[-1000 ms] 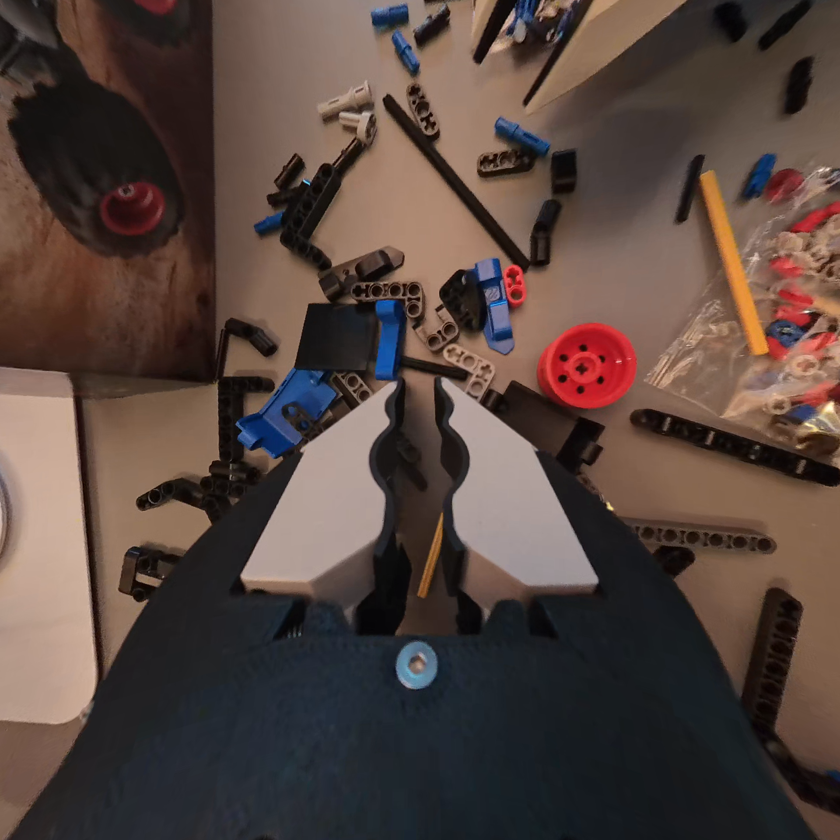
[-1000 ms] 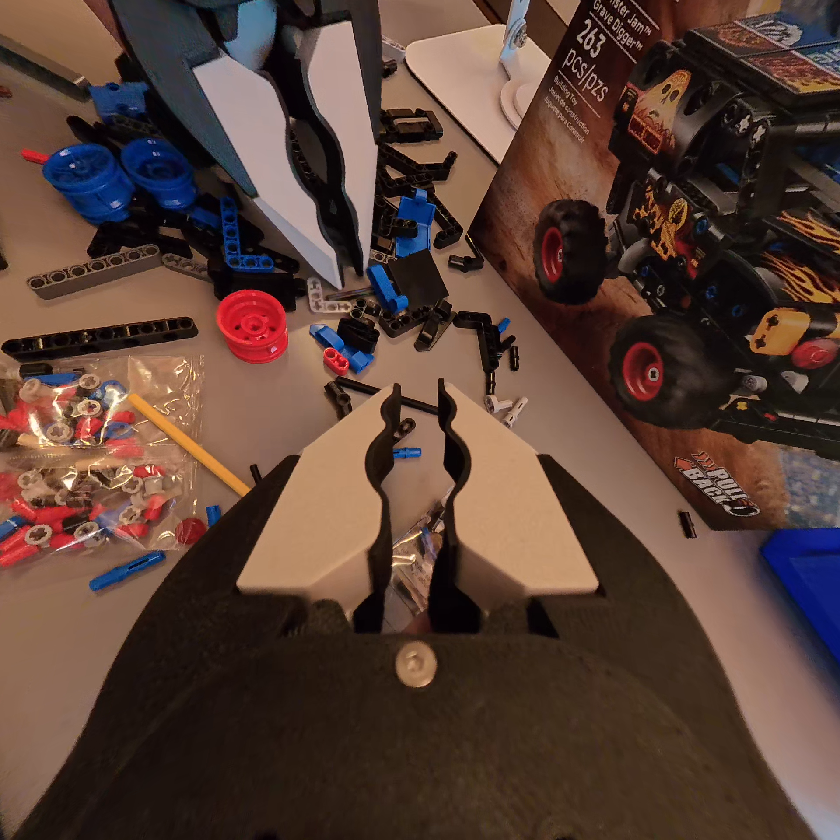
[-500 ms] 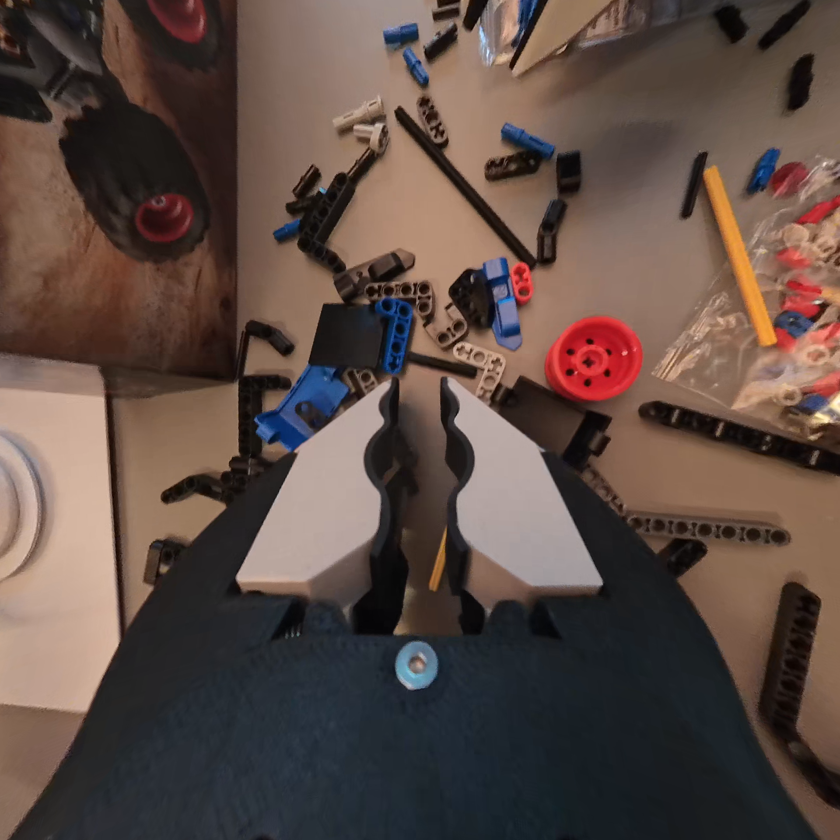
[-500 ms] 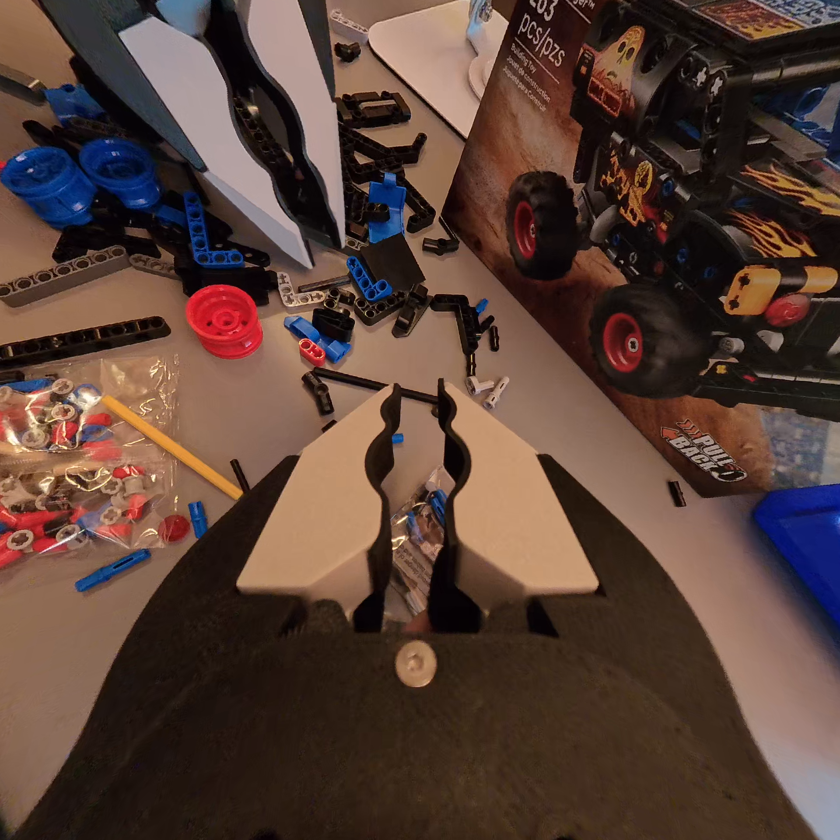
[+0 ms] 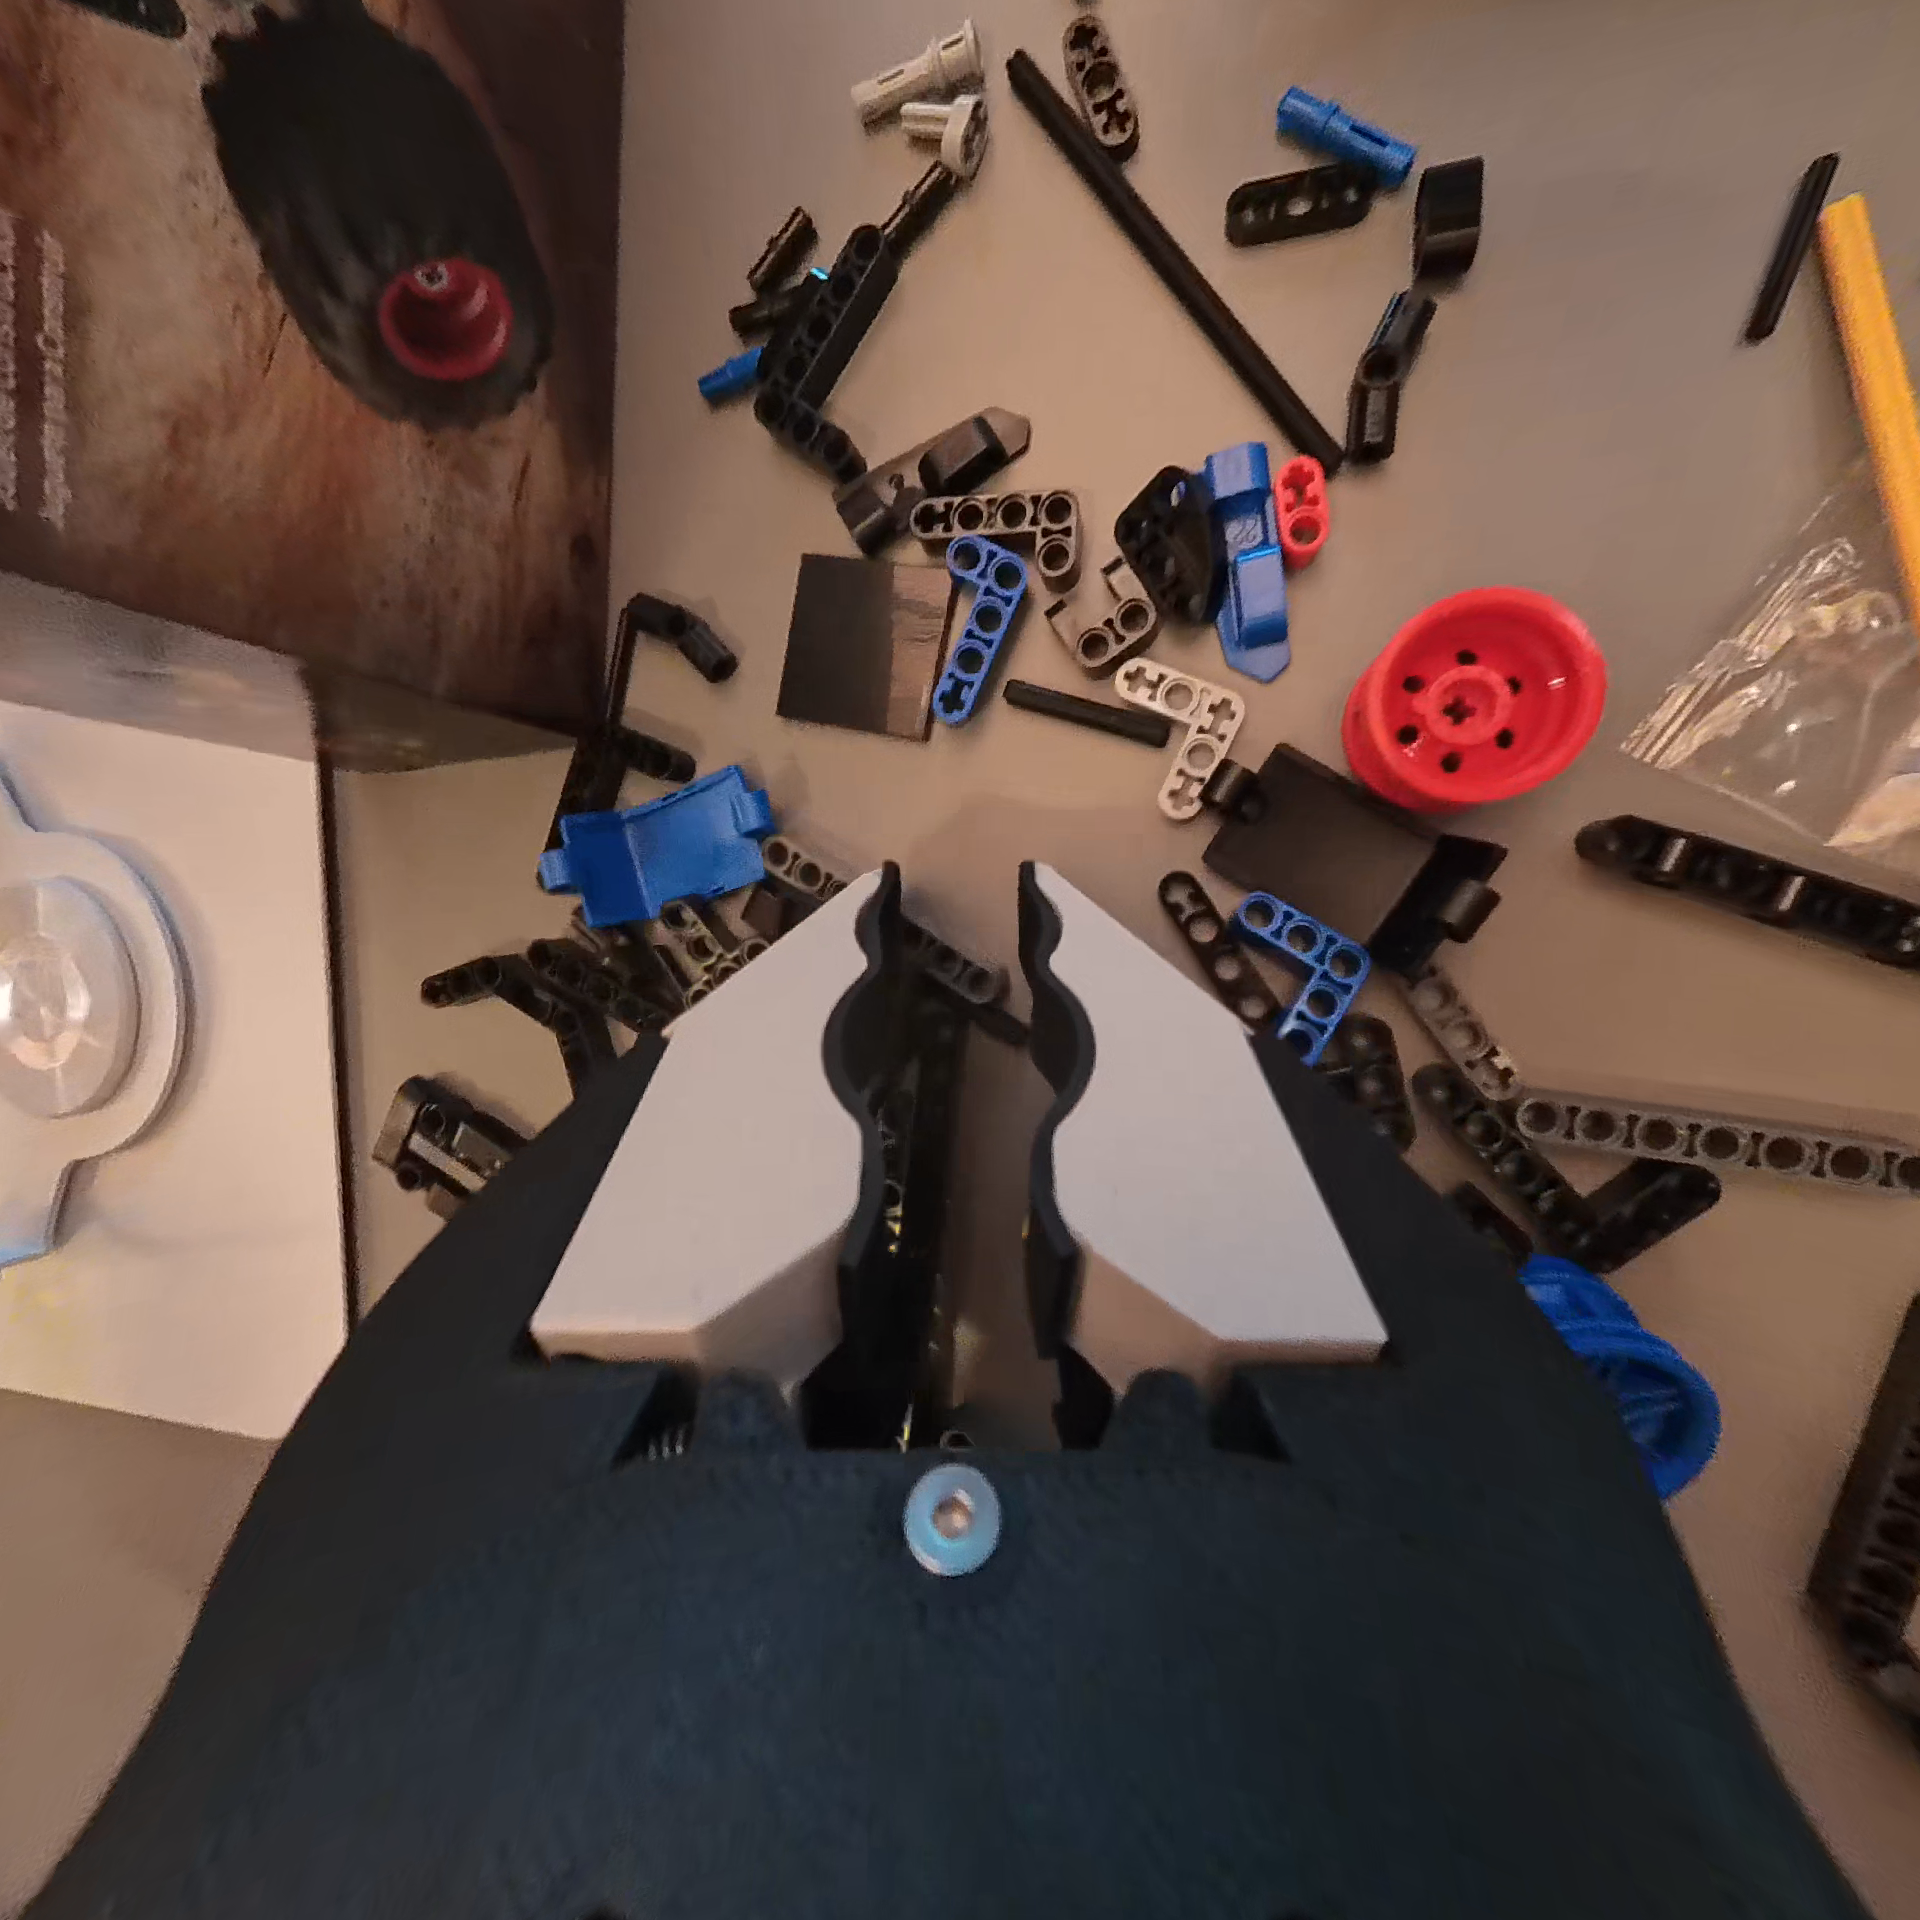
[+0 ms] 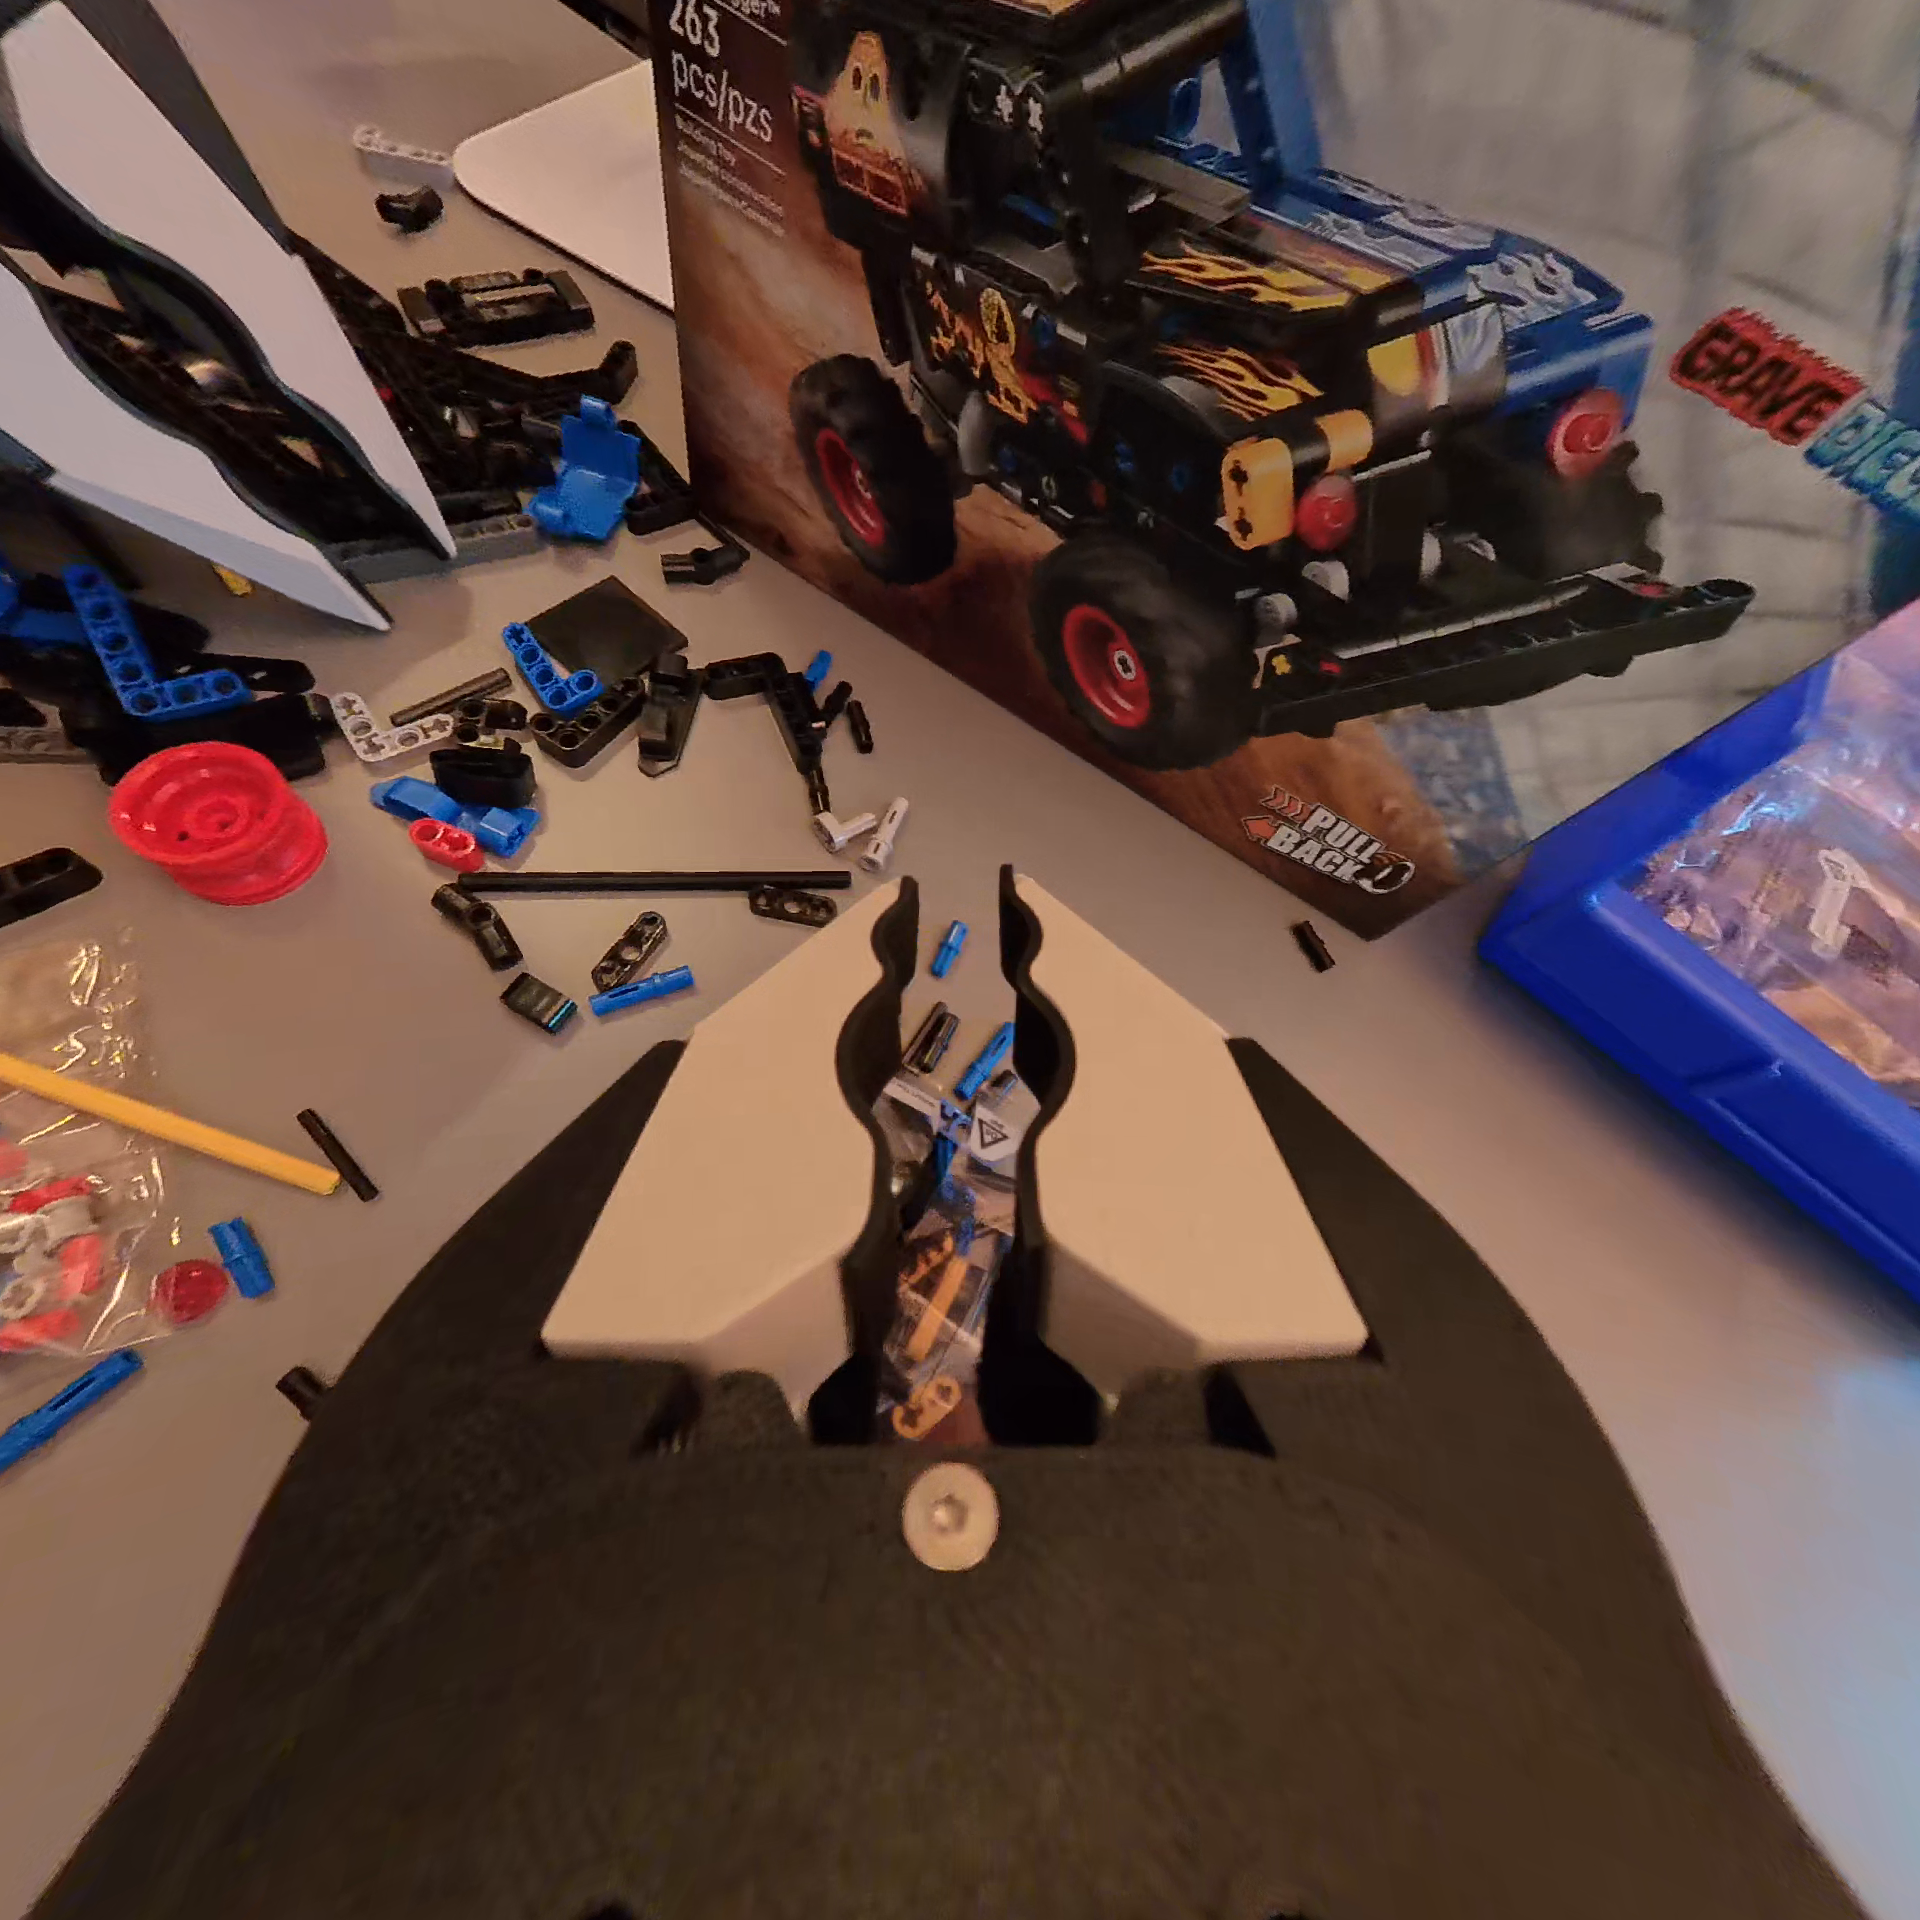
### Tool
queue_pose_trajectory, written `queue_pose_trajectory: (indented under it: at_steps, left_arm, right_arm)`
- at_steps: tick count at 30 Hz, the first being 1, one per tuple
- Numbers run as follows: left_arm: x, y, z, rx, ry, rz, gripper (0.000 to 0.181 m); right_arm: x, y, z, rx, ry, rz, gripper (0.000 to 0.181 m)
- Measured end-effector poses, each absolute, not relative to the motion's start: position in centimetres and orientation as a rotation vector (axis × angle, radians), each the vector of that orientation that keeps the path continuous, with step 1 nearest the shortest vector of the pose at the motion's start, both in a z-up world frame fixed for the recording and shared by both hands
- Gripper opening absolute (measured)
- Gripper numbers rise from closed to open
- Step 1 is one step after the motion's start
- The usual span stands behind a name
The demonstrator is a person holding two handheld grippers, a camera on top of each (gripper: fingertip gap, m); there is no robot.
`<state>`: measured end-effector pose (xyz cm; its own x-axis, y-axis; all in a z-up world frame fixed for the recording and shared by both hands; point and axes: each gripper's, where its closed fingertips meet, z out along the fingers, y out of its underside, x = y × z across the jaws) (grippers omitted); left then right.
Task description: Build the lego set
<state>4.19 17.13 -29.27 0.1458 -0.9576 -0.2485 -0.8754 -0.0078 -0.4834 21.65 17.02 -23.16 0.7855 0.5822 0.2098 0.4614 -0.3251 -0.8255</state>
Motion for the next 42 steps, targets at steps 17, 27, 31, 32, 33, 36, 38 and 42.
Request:
queue_pose_trajectory:
  at_steps: [17, 27, 31, 32, 33, 36, 38, 42]
  left_arm:
    - [-0.3, 16.3, -26.7, -1.88, 1.629, -0.174, 0.019]
    - [0.0, 15.3, -26.5, -1.863, 1.623, -0.175, 0.019]
    - [0.5, 15.1, -26.2, -1.842, 1.639, -0.156, 0.018]
    - [0.6, 15.0, -26.2, -1.84, 1.64, -0.153, 0.019]
    - [0.7, 15.0, -26.1, -1.838, 1.64, -0.152, 0.019]
    - [0.7, 15.0, -26.1, -1.84, 1.636, -0.152, 0.019]
    - [0.6, 15.0, -26.2, -1.844, 1.631, -0.147, 0.019]
    - [0.5, 15.1, -26.3, -1.849, 1.622, -0.146, 0.018]
  right_arm:
    - [32.0, 13.3, -18.9, -2.018, -0.552, 0.034, 0.019]
    - [37.3, 9.7, -27.5, -2.366, -0.583, -0.133, 0.056]
    - [38.6, 8.9, -29.2, -2.411, -0.547, -0.047, 0.05]
    - [38.8, 8.8, -29.2, -2.412, -0.545, -0.038, 0.043]
    - [39.1, 8.7, -29.3, -2.416, -0.537, -0.039, 0.036]
    - [40.0, 8.5, -29.4, -2.425, -0.509, -0.061, 0.017]
    - [40.2, 8.5, -29.5, -2.423, -0.521, -0.078, 0.01]
    - [40.3, 8.6, -29.5, -2.412, -0.54, -0.098, 0.001]
